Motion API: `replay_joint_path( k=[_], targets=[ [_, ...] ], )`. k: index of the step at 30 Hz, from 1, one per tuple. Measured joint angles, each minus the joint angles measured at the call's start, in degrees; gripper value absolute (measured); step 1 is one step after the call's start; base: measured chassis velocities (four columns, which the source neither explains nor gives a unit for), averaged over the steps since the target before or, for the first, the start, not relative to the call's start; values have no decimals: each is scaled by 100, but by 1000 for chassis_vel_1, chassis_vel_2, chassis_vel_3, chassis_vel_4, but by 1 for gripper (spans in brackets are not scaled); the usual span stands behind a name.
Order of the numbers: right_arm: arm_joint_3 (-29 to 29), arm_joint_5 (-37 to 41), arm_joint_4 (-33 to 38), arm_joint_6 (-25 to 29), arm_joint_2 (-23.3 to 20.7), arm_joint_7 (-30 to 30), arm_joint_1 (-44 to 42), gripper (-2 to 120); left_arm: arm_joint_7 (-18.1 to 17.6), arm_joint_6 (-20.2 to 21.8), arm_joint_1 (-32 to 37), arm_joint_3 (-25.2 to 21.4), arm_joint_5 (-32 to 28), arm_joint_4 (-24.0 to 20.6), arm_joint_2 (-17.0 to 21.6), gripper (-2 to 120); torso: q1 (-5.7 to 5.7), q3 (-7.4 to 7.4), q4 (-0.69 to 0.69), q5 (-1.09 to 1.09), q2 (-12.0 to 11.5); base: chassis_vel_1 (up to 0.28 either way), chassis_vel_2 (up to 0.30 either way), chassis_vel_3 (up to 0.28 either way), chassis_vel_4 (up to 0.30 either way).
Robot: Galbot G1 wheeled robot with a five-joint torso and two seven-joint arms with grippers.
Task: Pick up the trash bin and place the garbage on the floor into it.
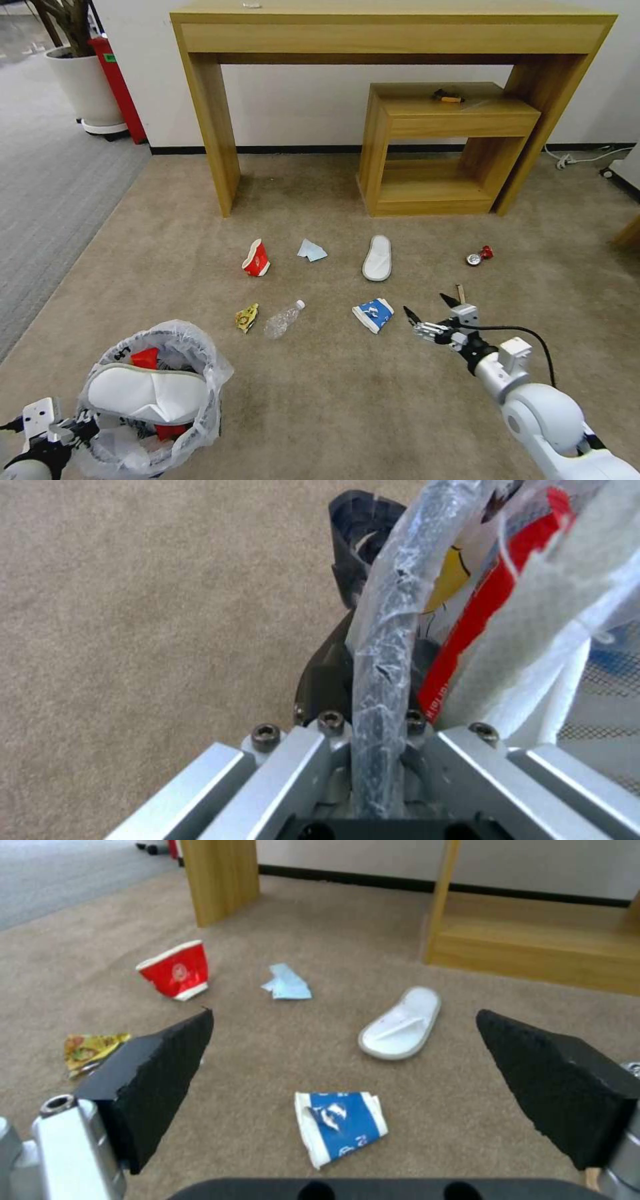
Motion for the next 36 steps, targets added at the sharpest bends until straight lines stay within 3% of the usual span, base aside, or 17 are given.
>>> replay_joint_path(
  k=[11, 36],
  targets=[
    [-106, -40, 3, 10, 128, 1, 95, 100, -6, 0, 56, 33, 5, -120, -63, 0, 0, 1, 0, 0, 0, -46, 56, 48, -44],
    [-462, -195, -175, -49, 304, 30, 283, 100, -23, 0, 55, 111, 9, -195, -117, 0, 1, 1, 0, -1, 0, -37, 165, 37, -161]
  ],
)
